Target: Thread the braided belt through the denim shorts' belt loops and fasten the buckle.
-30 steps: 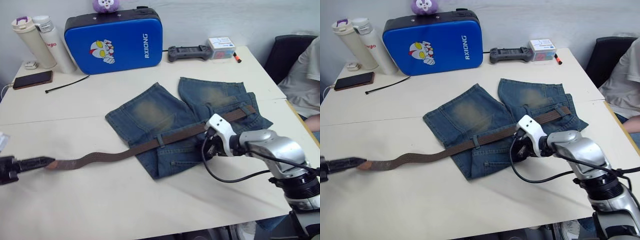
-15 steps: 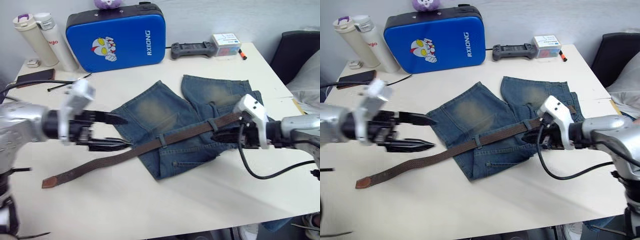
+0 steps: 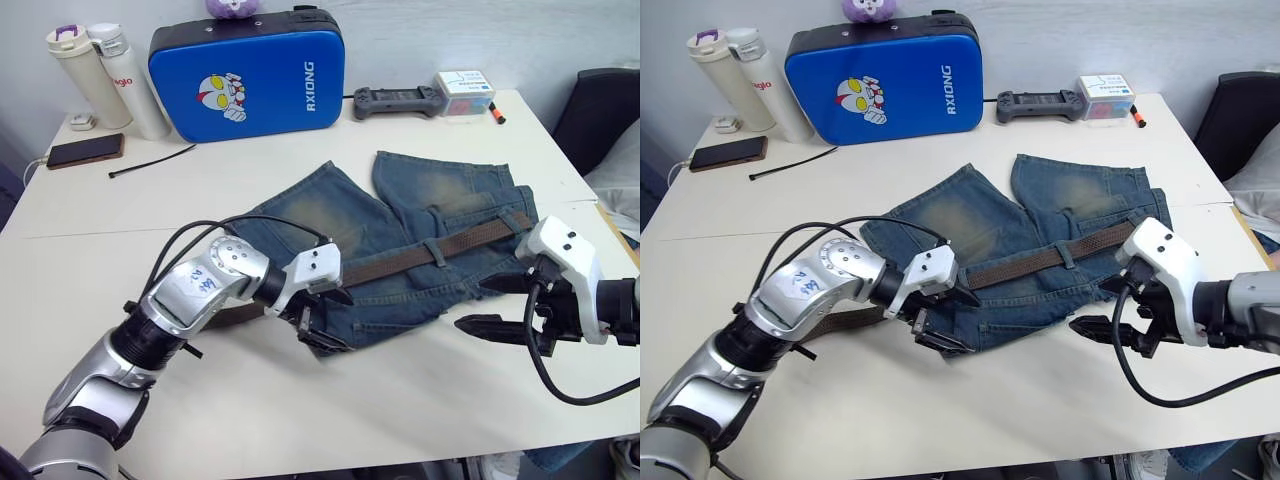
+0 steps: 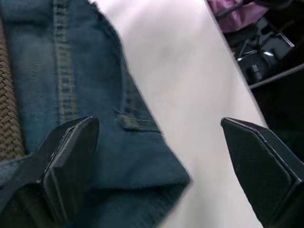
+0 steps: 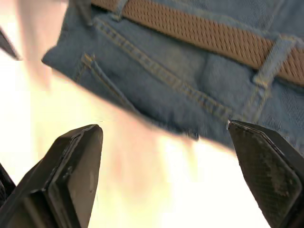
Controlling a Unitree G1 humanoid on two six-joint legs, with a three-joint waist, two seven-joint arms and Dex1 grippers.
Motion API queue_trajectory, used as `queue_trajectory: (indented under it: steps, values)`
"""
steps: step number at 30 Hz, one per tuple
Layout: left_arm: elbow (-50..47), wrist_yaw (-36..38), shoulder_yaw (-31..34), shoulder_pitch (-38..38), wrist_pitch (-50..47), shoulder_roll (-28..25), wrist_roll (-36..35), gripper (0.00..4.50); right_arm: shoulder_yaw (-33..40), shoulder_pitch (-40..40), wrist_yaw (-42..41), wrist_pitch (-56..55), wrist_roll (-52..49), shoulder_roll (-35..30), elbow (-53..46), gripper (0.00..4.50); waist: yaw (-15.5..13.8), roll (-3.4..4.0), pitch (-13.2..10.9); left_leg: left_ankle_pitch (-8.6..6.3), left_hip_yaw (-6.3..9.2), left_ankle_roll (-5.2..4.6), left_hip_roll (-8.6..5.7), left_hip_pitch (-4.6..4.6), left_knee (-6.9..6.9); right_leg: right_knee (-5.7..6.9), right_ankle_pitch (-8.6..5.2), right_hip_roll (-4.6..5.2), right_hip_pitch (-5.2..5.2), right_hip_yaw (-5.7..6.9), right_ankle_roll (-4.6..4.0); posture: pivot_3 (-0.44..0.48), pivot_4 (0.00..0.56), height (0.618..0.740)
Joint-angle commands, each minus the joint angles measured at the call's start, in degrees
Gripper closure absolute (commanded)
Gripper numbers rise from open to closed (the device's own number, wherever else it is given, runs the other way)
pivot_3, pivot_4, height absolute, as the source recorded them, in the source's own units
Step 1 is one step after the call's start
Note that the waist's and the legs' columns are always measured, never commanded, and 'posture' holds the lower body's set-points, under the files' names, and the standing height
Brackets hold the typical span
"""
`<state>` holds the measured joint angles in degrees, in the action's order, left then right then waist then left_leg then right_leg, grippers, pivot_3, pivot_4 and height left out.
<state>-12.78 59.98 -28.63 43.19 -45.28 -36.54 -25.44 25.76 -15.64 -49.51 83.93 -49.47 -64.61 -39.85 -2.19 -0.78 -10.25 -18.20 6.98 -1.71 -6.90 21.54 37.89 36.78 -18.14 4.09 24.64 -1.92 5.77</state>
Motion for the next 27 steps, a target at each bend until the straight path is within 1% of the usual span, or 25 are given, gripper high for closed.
queue_trajectory:
  steps: [1, 2, 5, 7, 9, 11, 12, 14, 15, 17, 18, 21, 22, 23, 24, 25, 26, 27]
  values:
    - [5.4, -1.1, -7.0, 2.2, 7.9, 4.2, 10.2, 0.0, 11.1, 5.1, -1.2, 3.0, -1.6, -3.3, -5.1, 0.06, -0.8, 0.04, 0.0, -0.01, -0.01, -0.01, -0.02, 0.0, 0.03, 0.02, 0.0, 0.01, -0.02, 0.0, 0.01, 0.0, 0.15, 0.74]
    - [7.6, -1.6, -8.5, 2.1, 9.6, 4.8, 13.0, 0.0, 13.3, 6.2, -1.5, 3.4, -1.9, -3.5, -5.7, 0.06, -1.0, 0.05, 0.0, -0.01, -0.02, -0.02, -0.02, 0.0, 0.05, 0.02, 0.01, 0.0, -0.02, 0.0, 0.03, 0.0, 0.15, 0.74]
    - [12.1, -1.9, -10.5, 1.5, 12.9, 5.8, 17.5, 0.81, 16.9, 8.2, -1.1, 3.9, -2.2, -3.3, -6.3, 0.0, -1.3, 0.02, 0.0, -0.01, -0.02, -0.02, -0.02, -0.01, 0.09, 0.02, 0.03, 0.0, -0.05, 0.0, 0.05, 0.0, 0.15, 0.74]
    - [14.6, -1.9, -10.9, 0.7, 15.2, 6.2, 19.8, 1.58, 18.4, 9.6, -0.8, 4.3, -2.4, -2.9, -6.7, 0.0, -1.3, 0.03, 0.0, -0.01, -0.02, -0.02, -0.03, -0.04, 0.12, 0.05, 0.04, 0.0, -0.09, -0.01, 0.06, 0.0, 0.15, 0.74]
    - [16.0, -1.3, -10.4, 0.2, 16.9, 5.9, 21.2, 2.12, 19.3, 10.8, -0.4, 3.6, -2.5, -1.8, -7.4, 0.0, -1.4, 0.0, 0.1, -0.02, -0.05, -0.03, -0.02, -0.1, 0.13, 0.07, 0.04, 0.0, -0.14, -0.02, 0.06, 0.0, 0.15, 0.74]
    - [16.5, -0.1, -9.4, -0.2, 18.2, 5.0, 21.9, 3.07, 19.8, 12.0, 0.5, 1.6, -2.3, -0.4, -8.1, 0.0, -1.4, -0.02, 0.1, -0.01, -0.07, -0.03, -0.02, -0.12, 0.13, 0.1, 0.05, 0.0, -0.15, -0.05, 0.07, 0.0, 0.15, 0.74]
    - [16.4, 0.6, -8.6, -0.5, 18.4, 4.2, 21.8, 3.43, 19.8, 12.0, 0.9, 0.9, -2.8, 0.7, -8.1, 0.0, -1.3, -0.03, 0.1, -0.01, -0.06, -0.03, -0.02, -0.14, 0.13, 0.1, 0.05, 0.0, -0.16, -0.05, 0.07, 0.0, 0.15, 0.74]
    - [16.1, 2.0, -6.9, -1.0, 18.7, 2.0, 21.7, 4.3, 19.3, 11.7, 1.7, -0.4, -3.9, 2.6, -7.9, 0.0, -0.9, -0.05, 0.1, -0.01, -0.06, -0.02, -0.01, -0.15, 0.13, 0.12, 0.05, -0.01, -0.16, -0.05, 0.07, 0.0, 0.15, 0.74]
    - [15.8, 3.0, -6.0, -1.4, 19.1, 0.5, 21.7, 4.49, 18.0, 12.1, 1.6, -2.8, -3.4, 2.8, -8.5, 0.0, -0.8, -0.05, 0.1, -0.01, -0.07, -0.02, -0.01, -0.17, 0.13, 0.16, 0.04, -0.02, -0.15, -0.06, 0.07, 0.0, 0.15, 0.74]
    - [15.4, 4.9, -4.0, -2.4, 19.4, -2.5, 21.0, 4.49, 15.4, 12.9, 2.0, -6.0, -2.8, 3.3, -8.6, 0.0, -0.1, -0.05, 0.1, 0.0, -0.11, 0.0, 0.0, -0.23, 0.05, 0.22, 0.04, -0.04, -0.15, -0.09, 0.06, 0.0, 0.15, 0.74]
    - [15.3, 5.8, -3.0, -3.0, 19.7, -4.1, 20.7, 4.49, 14.0, 13.1, 2.4, -7.2, -2.6, 3.5, -8.3, 0.0, 0.7, -0.05, 0.1, 0.01, -0.03, 0.01, 0.0, -0.23, 0.05, 0.22, 0.04, -0.03, -0.19, -0.01, 0.06, 0.0, 0.15, 0.74]
    - [16.2, 7.0, -0.3, -4.7, 21.0, -7.4, 21.0, 4.49, 10.3, 13.0, 3.7, -10.0, -2.1, 3.7, -6.5, 0.0, 2.7, 0.03, 0.2, 0.31, 1.28, -0.07, -0.42, -0.11, -0.06, 0.18, -0.02, 0.72, -0.89, 1.8, -0.04, 0.0, 0.15, 0.74]
    - [16.3, 7.2, 0.3, -5.0, 21.3, -7.8, 21.2, 4.49, 9.6, 13.0, 3.9, -10.8, -2.0, 3.5, -6.1, 0.0, 3.1, 0.04, 0.2, 0.46, 1.92, -0.08, -0.64, -0.21, -0.09, 0.07, -0.06, 0.99, -1.17, 2.44, -0.1, 0.0, 0.15, 0.74]
    - [17.3, 7.3, 1.4, -6.1, 23.9, -9.6, 21.8, 4.49, 7.7, 12.4, 4.2, -11.9, -1.5, 3.3, -5.1, 0.0, 3.4, 0.04, 0.2, 0.65, 2.44, -0.09, -0.96, -0.19, -0.14, 0.08, -0.13, 1.43, -1.31, 3.2, -0.13, 0.0, 0.15, 0.74]
    - [18.2, 7.1, 3.0, -7.3, 26.5, -11.2, 22.1, 4.49, 5.9, 10.5, 5.4, -11.7, -2.0, 3.9, -3.3, 0.0, 3.7, 0.11, 0.2, 0.9, 2.86, -0.11, -1.27, -0.15, -0.27, 0.07, -0.18, 1.79, -1.38, 3.61, -0.07, 0.0, 0.15, 0.74]
    - [18.9, 7.1, 4.6, -8.3, 28.3, -12.4, 21.9, 4.49, 4.1, 8.7, 6.3, -11.7, -2.2, 4.3, -1.8, 0.0, 3.7, 0.08, 0.2, 1.12, 3.11, -0.05, -1.43, -0.13, -0.38, -0.05, -0.18, 2.04, -1.41, 3.89, -0.06, 0.0, 0.15, 0.74]
    - [19.5, 7.1, 6.2, -9.5, 30.2, -13.6, 21.6, 4.49, 1.8, 7.1, 6.4, -12.5, -1.9, 3.9, -0.5, 0.0, 3.6, 0.07, 0.2, 1.14, 3.03, -0.01, -1.41, -0.26, -0.47, -0.34, -0.17, 1.95, -1.41, 3.65, -0.06, 0.0, 0.15, 0.74]
    - [19.7, 7.2, 7.4, -10.3, 31.3, -14.1, 21.2, 4.49, 0.2, 6.1, 6.1, -13.2, -1.6, 3.5, 0.2, 0.0, 3.7, 0.07, 0.2, 1.16, 2.94, 0.03, -1.38, -0.34, -0.56, -0.35, -0.17, 1.92, -1.4, 3.49, -0.07, 0.0, 0.15, 0.74]
